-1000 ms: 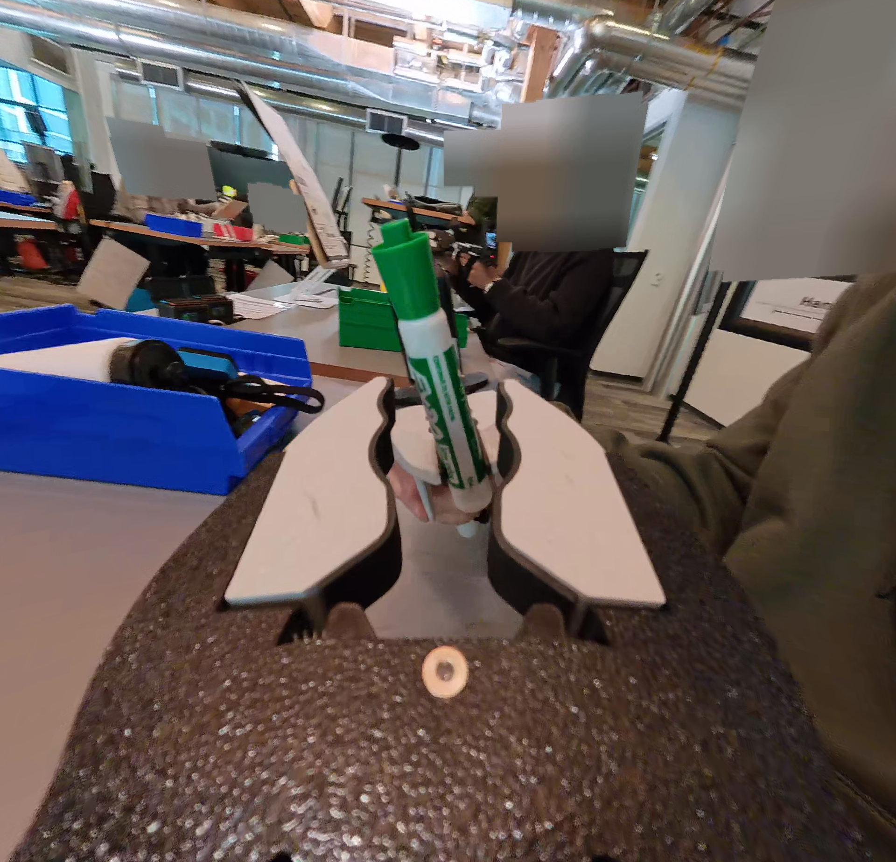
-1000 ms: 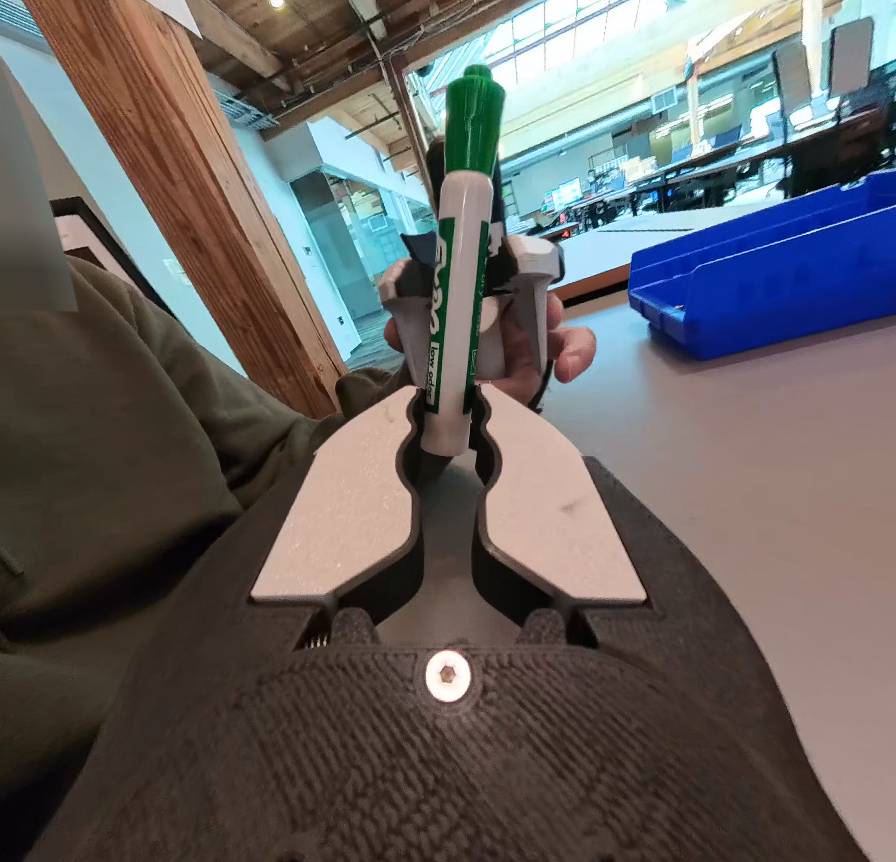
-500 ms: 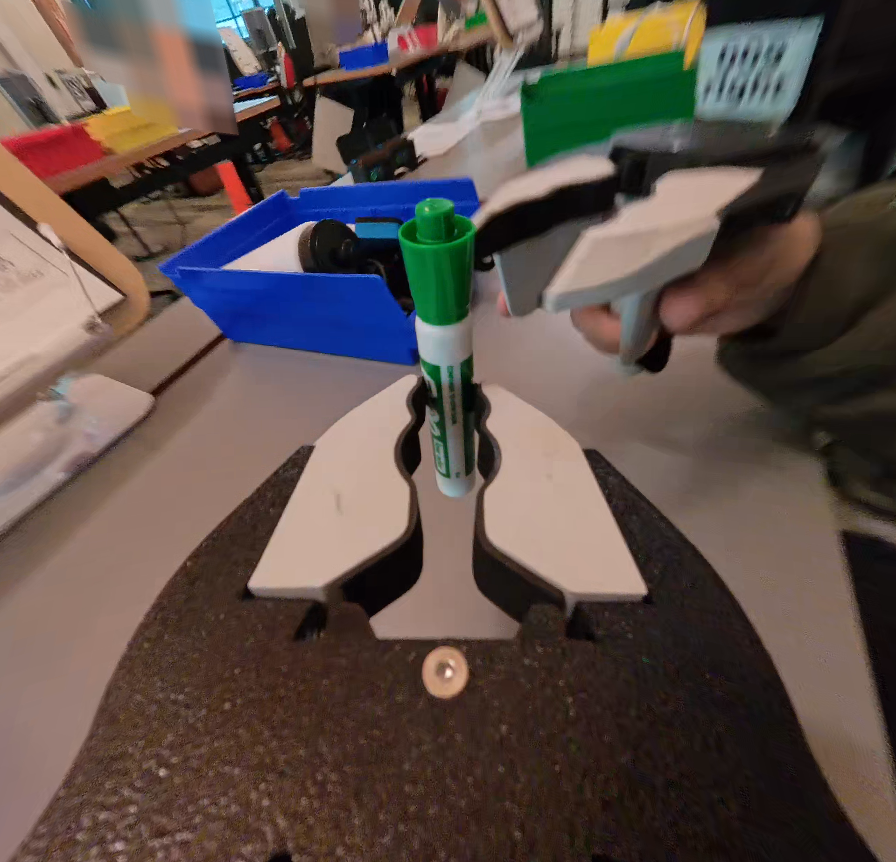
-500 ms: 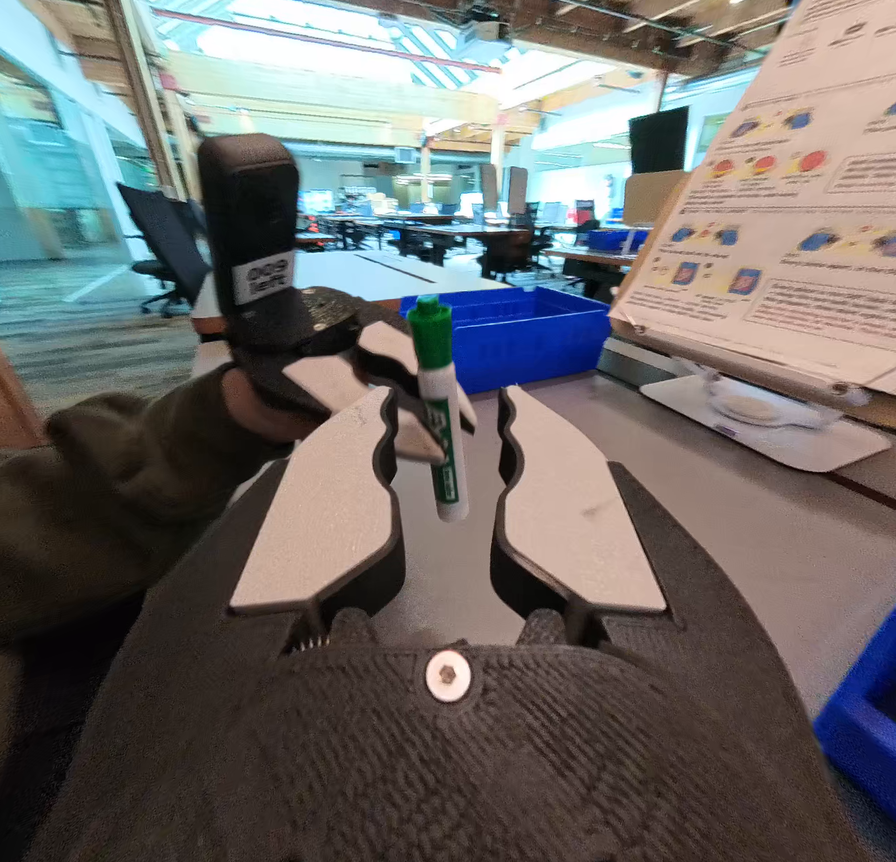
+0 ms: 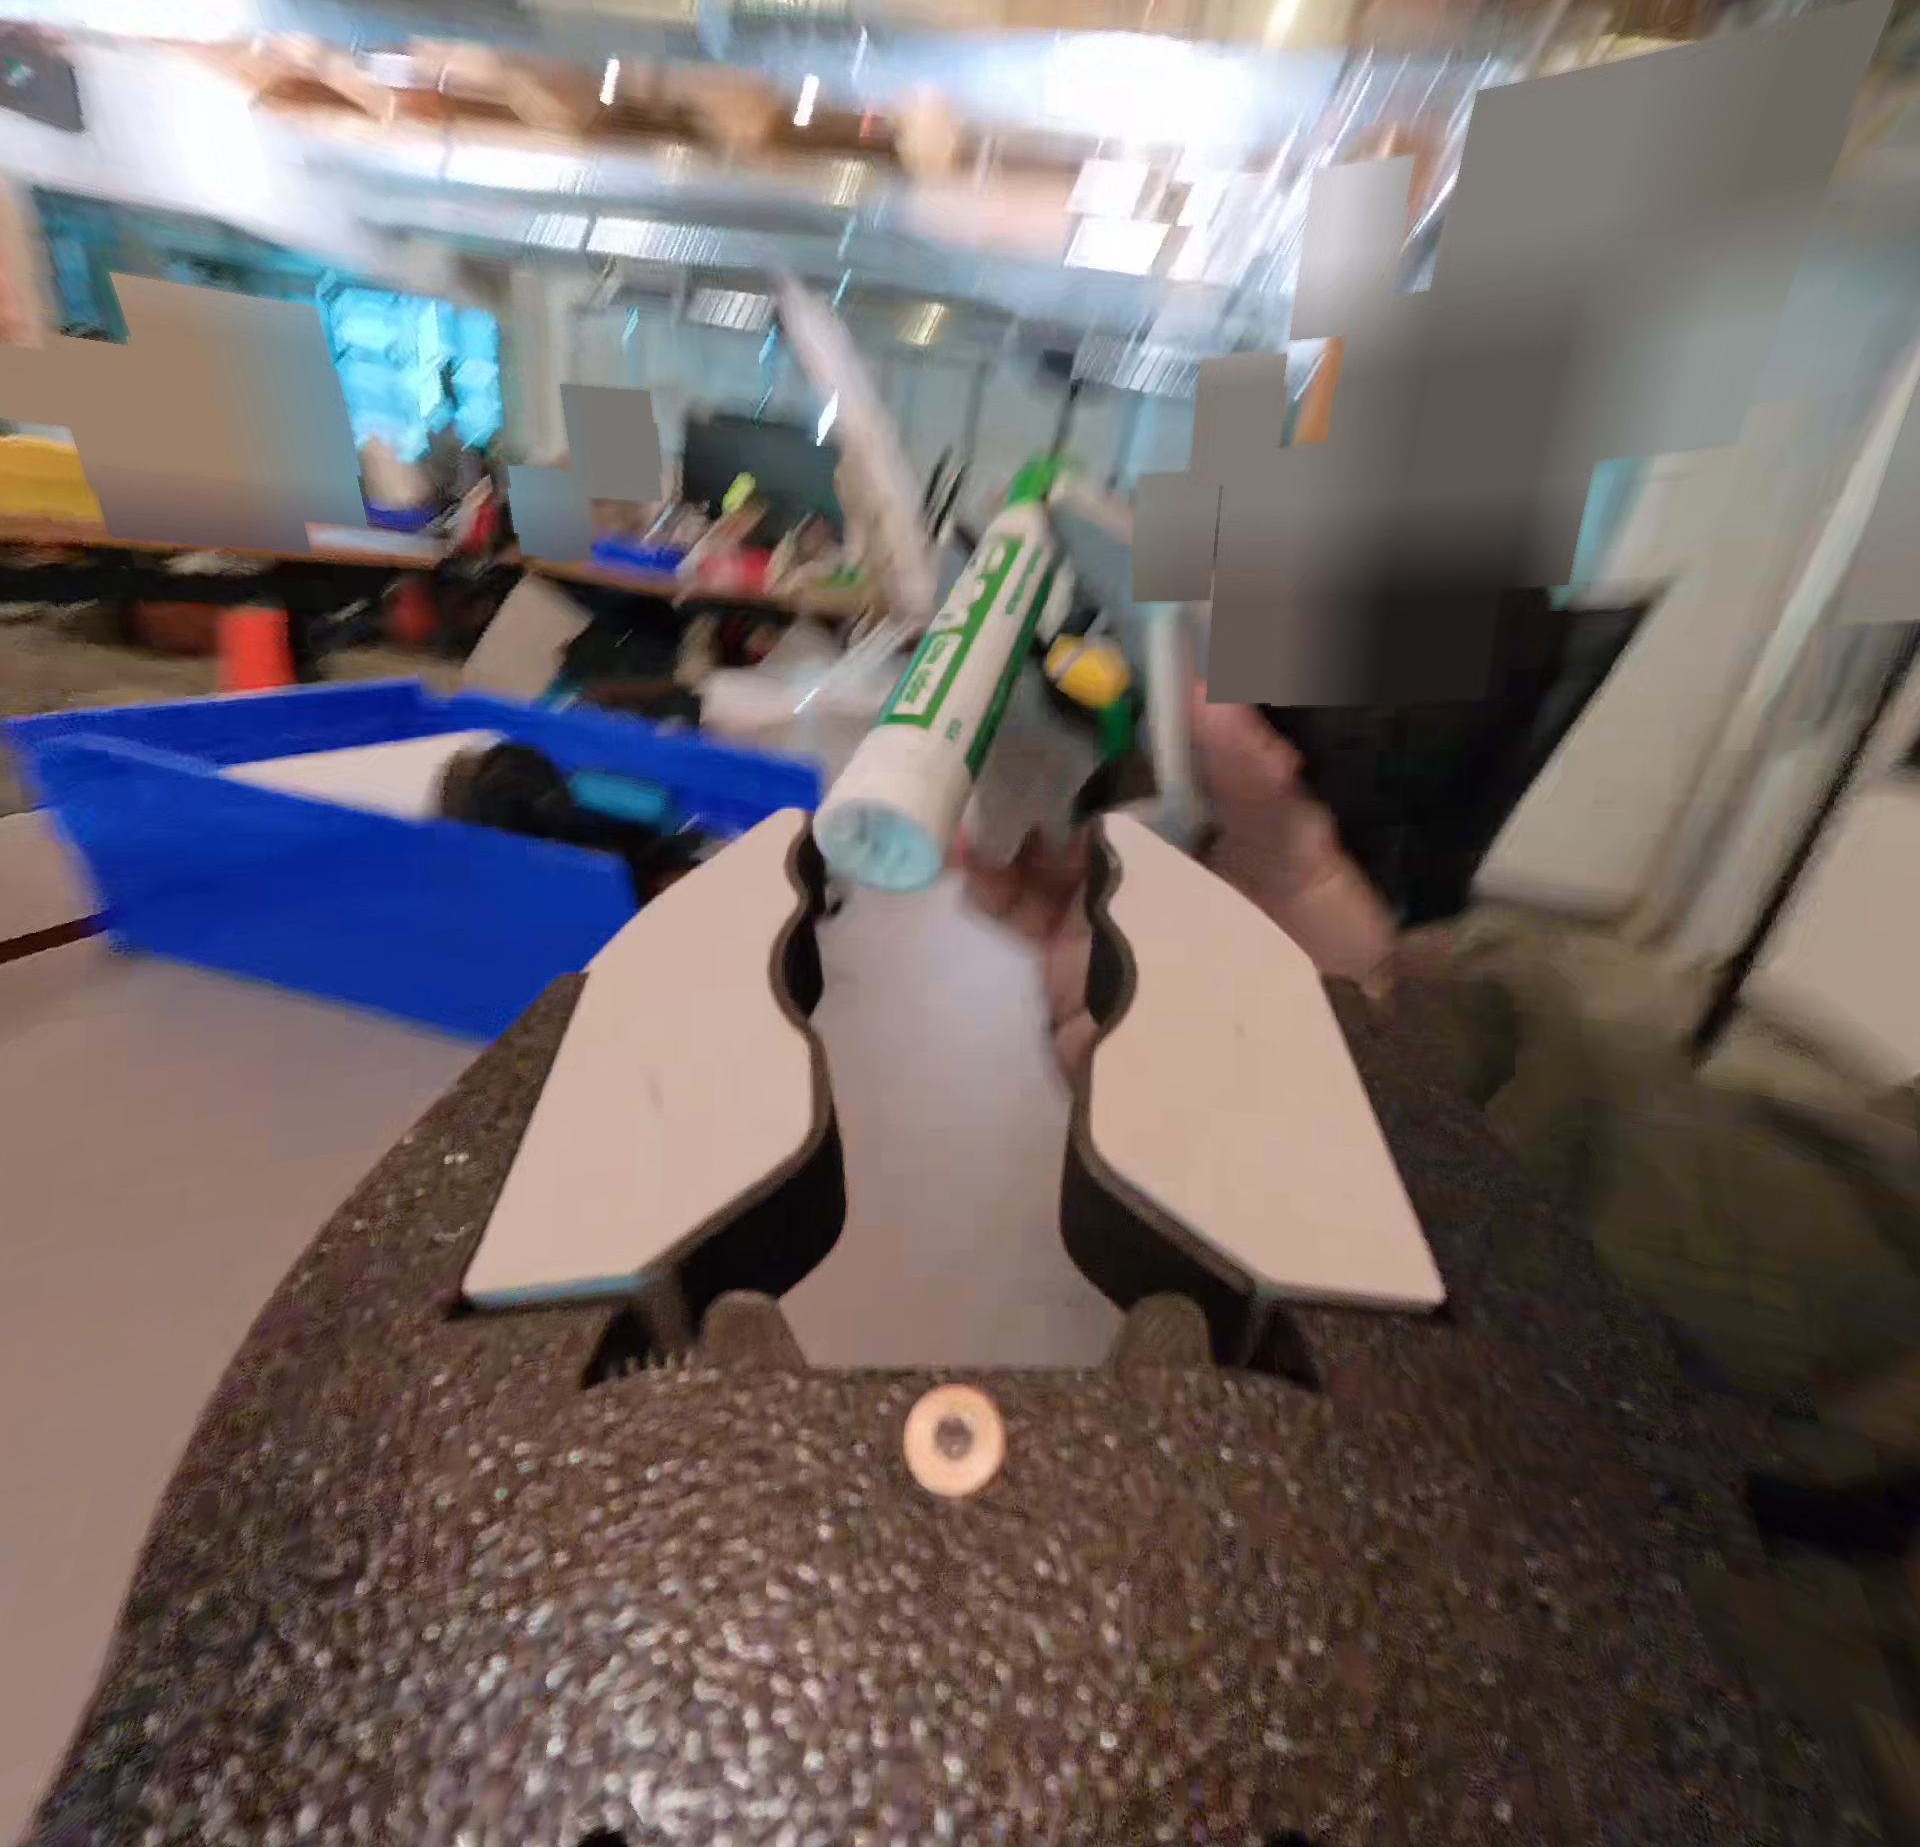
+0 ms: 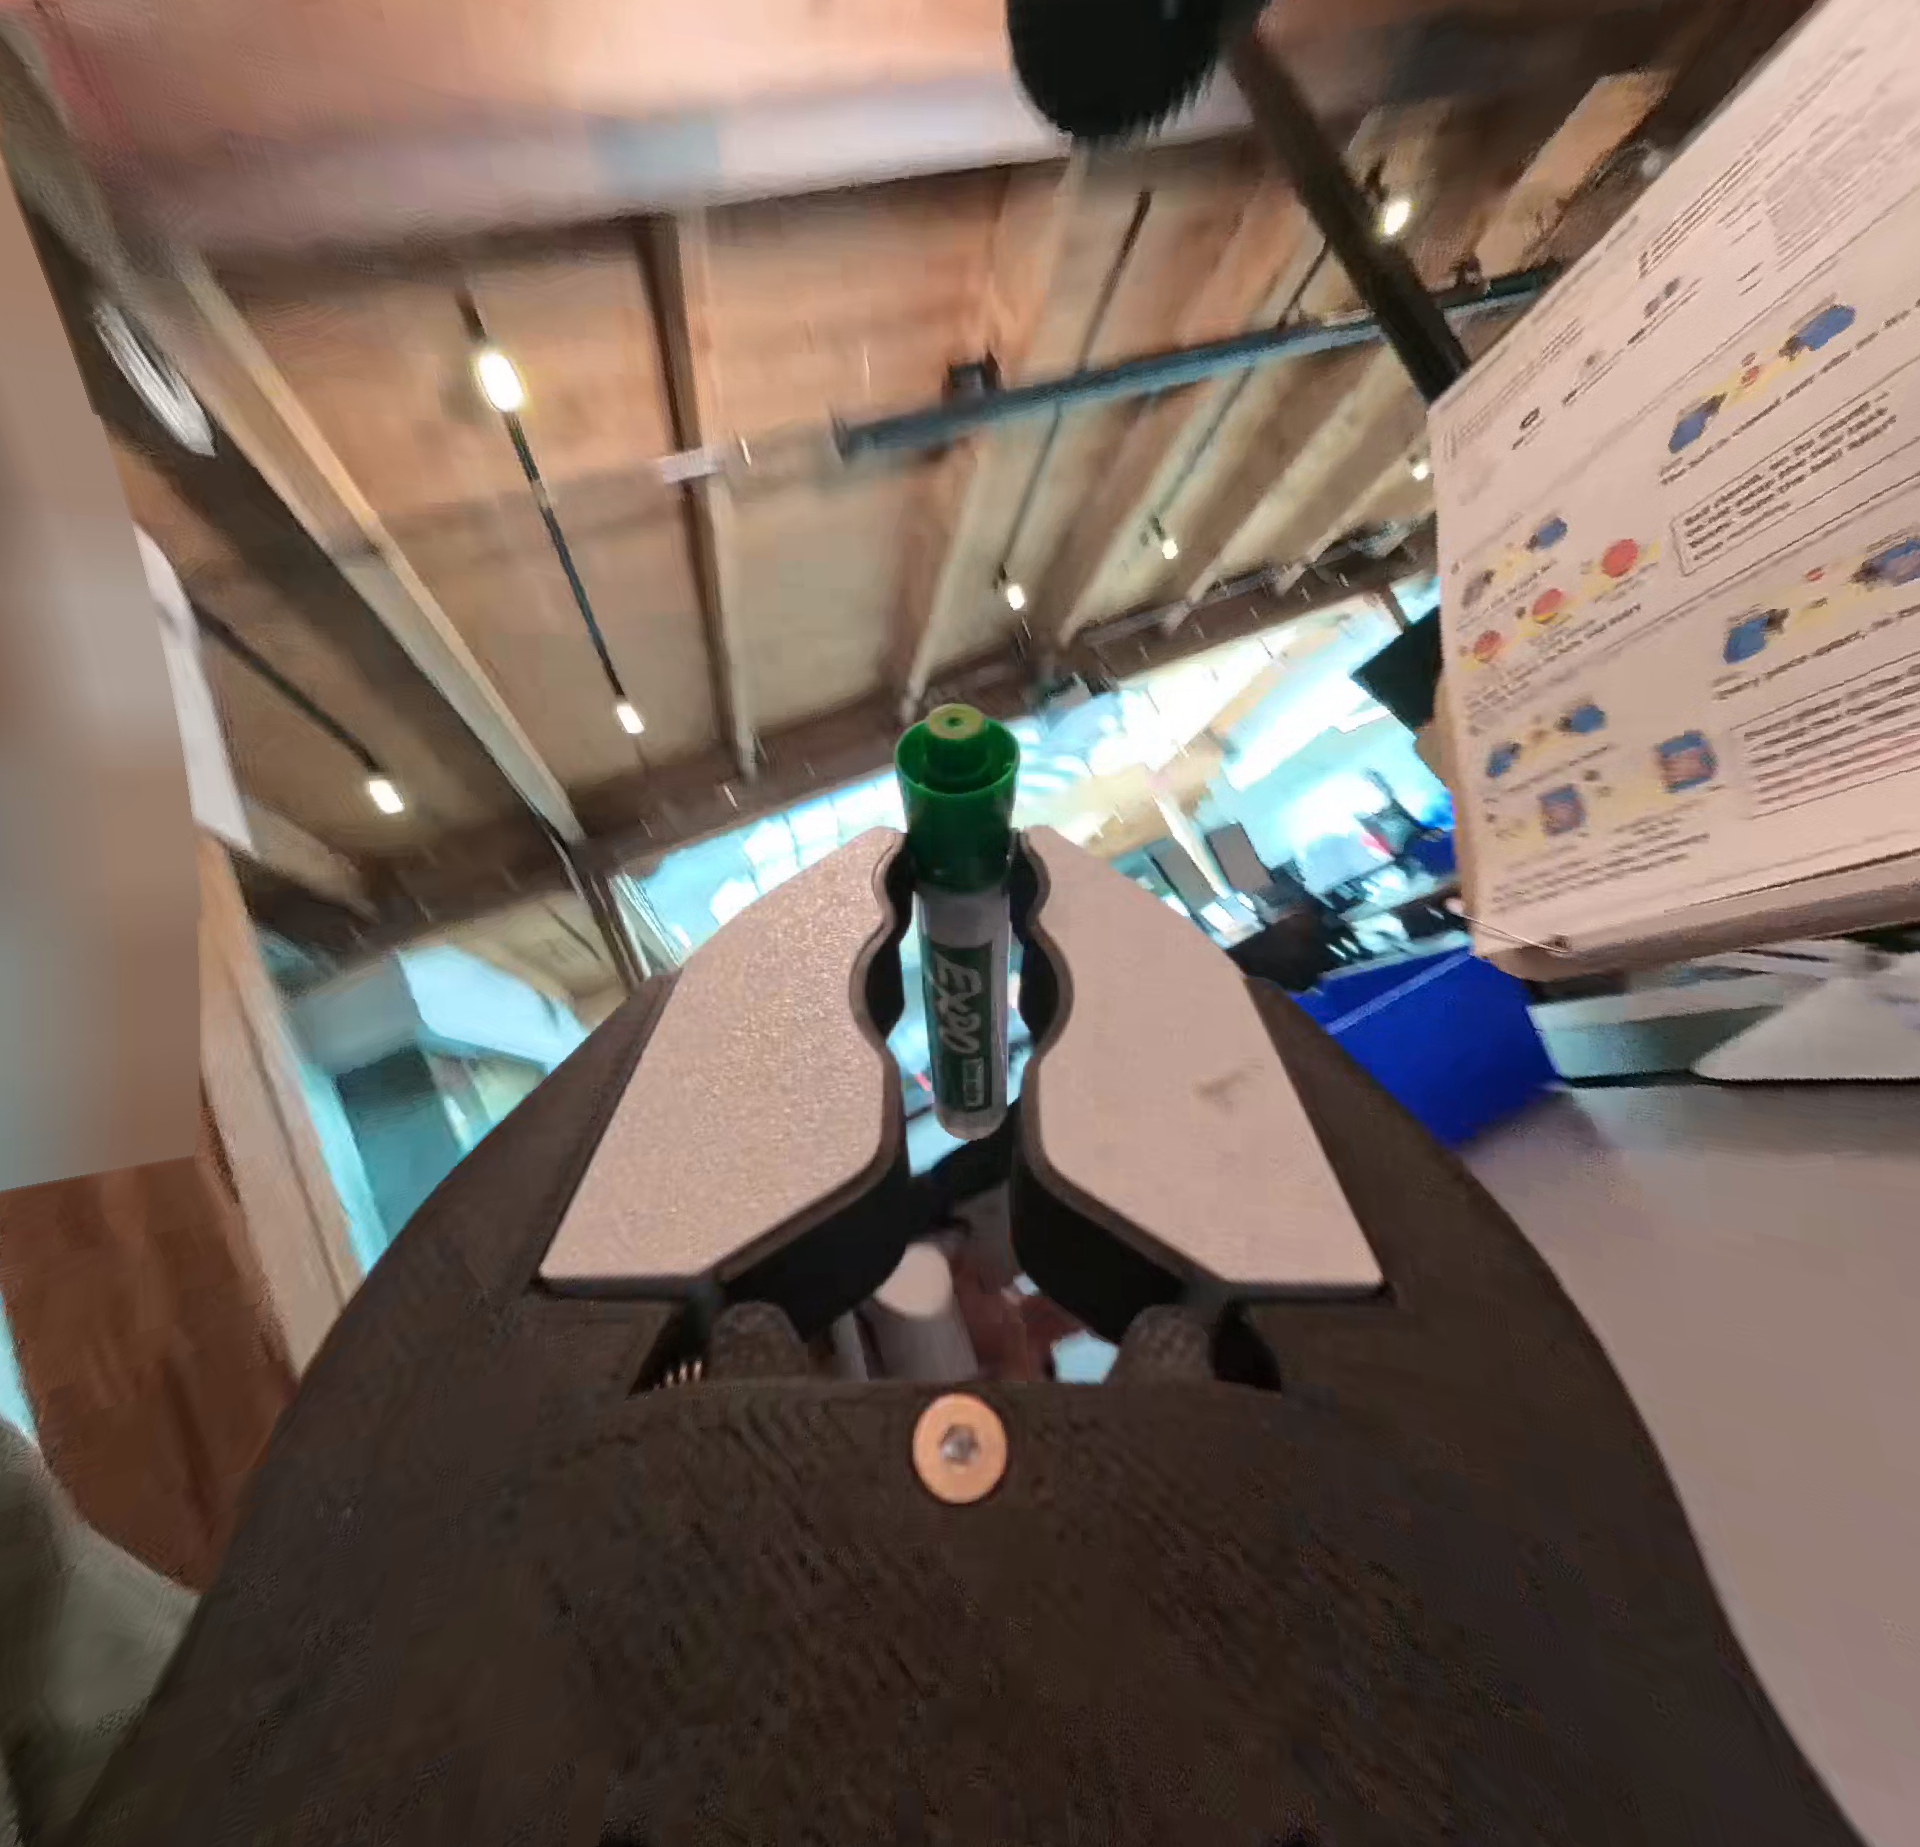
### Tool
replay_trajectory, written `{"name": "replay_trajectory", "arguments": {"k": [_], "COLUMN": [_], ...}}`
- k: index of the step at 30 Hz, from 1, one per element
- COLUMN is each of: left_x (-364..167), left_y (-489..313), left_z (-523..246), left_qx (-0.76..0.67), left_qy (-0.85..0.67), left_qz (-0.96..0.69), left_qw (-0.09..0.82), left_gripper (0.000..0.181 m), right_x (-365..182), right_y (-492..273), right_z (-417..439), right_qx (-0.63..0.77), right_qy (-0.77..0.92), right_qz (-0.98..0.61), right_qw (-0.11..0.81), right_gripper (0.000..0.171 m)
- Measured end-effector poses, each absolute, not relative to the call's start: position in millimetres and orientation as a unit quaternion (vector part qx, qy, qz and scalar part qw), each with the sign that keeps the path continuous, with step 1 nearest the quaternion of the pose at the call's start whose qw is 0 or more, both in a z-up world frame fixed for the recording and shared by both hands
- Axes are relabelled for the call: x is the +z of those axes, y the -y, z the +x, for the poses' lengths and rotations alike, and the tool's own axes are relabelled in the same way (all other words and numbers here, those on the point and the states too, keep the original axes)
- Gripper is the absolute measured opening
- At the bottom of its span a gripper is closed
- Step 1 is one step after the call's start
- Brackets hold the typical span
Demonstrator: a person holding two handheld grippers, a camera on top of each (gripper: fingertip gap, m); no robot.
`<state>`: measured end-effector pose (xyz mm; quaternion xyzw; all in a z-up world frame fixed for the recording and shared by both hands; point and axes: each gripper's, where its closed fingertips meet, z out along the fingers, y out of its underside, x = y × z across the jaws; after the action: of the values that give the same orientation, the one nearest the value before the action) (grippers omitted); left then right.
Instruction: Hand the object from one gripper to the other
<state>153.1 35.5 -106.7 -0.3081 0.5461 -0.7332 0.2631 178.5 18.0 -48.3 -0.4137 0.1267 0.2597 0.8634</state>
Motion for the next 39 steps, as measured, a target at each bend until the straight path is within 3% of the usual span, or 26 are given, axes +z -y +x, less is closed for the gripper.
{"name": "replay_trajectory", "arguments": {"k": [3,7,12,19,22,25,27,30,34,36,39], "left_x": [-80.0,-76.4,-76.7,-82.0,-94.3,-110.7,-121.6,-126.4,-129.5,-128.5,-118.2], "left_y": [-37.9,-27.2,-35.8,-40.8,-49.9,-61.8,-65.2,-59.8,-53.5,-55.8,-54.4], "left_z": [146.7,146.2,148.1,150.5,161.2,168.3,169.7,169.4,168.3,168.1,163.4], "left_qx": [-0.837,-0.861,-0.876,-0.834,-0.776,-0.696,-0.643,-0.609,-0.568,-0.556,-0.576], "left_qy": [-0.426,-0.401,-0.357,-0.416,-0.464,-0.521,-0.556,-0.58,-0.609,-0.612,-0.614], "left_qz": [-0.287,-0.275,-0.285,-0.295,-0.35,-0.415,-0.446,-0.463,-0.469,-0.468,-0.428], "left_qw": [0.186,0.152,0.155,0.211,0.245,0.269,0.28,0.279,0.295,0.312,0.331], "left_gripper": [0.041,0.041,0.023,0.019,0.02,0.02,0.02,0.019,0.019,0.019,0.021], "right_x": [-49.2,-42.7,-51.4,-66.3,-89.7,-106.6,-113.2,-129.1,-134.2,-136.2,-131.2], "right_y": [-15.4,-15.6,-27.8,-33.0,-36.5,-32.4,-32.5,-47.2,-59.2,-62.8,-66.7], "right_z": [184.2,173.2,162.6,166.1,181.4,196.3,195.7,183.6,179.8,179.1,175.2], "right_qx": [0.305,0.323,0.293,0.294,0.18,-0.055,-0.21,-0.335,-0.415,-0.411,-0.314], "right_qy": [-0.149,-0.129,-0.103,-0.095,-0.087,-0.021,0.057,0.157,0.175,0.167,0.105], "right_qz": [-0.365,-0.336,-0.39,-0.44,-0.534,-0.633,-0.661,-0.673,-0.668,-0.68,-0.688], "right_qw": [0.867,0.875,0.867,0.843,0.821,0.772,0.718,0.64,0.592,0.584,0.646], "right_gripper": [0.018,0.019,0.018,0.02,0.045,0.06,0.059,0.051,0.018,0.018,0.017]}}
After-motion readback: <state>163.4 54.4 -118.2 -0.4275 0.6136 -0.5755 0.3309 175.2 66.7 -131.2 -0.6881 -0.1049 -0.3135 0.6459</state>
